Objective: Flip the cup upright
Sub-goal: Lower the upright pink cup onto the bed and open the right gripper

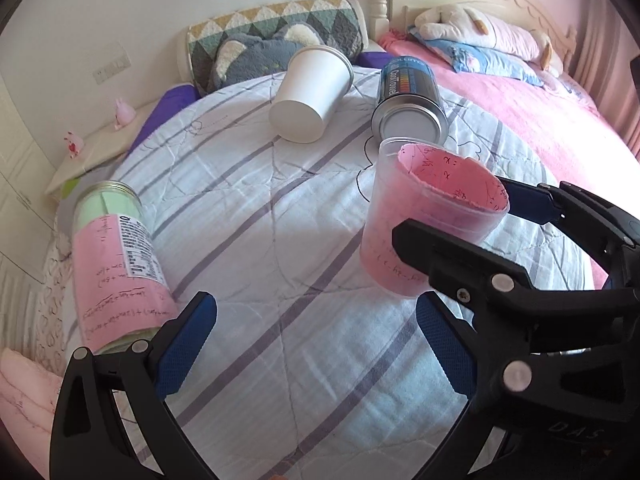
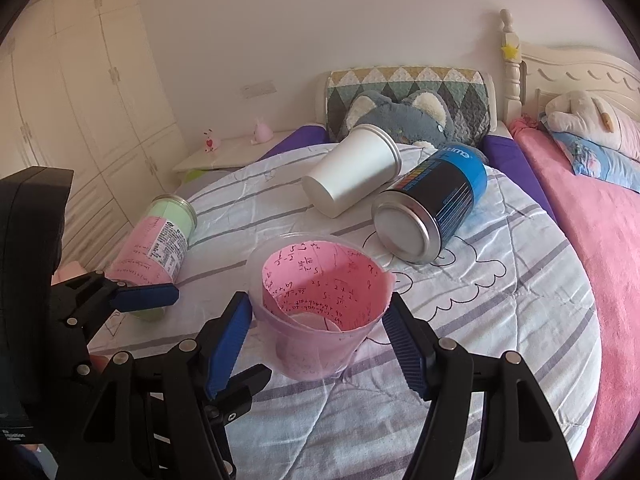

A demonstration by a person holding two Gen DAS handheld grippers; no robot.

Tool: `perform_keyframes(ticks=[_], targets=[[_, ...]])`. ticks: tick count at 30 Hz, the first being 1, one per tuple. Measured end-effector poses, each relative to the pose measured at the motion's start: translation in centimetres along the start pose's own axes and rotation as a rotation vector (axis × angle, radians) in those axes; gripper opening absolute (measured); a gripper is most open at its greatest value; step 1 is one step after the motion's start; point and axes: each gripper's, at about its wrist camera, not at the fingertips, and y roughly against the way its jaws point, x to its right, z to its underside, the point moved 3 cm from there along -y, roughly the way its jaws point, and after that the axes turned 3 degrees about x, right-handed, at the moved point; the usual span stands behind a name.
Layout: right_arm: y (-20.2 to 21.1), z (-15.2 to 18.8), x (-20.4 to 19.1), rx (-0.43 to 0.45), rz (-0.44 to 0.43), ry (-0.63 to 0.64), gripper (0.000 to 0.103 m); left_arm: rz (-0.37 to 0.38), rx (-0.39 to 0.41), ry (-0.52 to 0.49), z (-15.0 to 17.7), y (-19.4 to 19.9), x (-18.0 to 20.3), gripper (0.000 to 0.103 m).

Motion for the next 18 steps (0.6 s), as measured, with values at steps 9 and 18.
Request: perform_keyframes(ticks=[9, 18], targets=[[1.6, 0.5, -1.5, -0.001, -0.026, 0.003, 0.08, -0.01, 0.029, 0.01, 0.8, 2.0, -0.3, 0.101], [5.2, 0.5, -2.5, 0.056, -0.043, -0.019, 0.081, -0.032, 0.125, 0.059, 1.5, 6.1, -0.5, 0.101]])
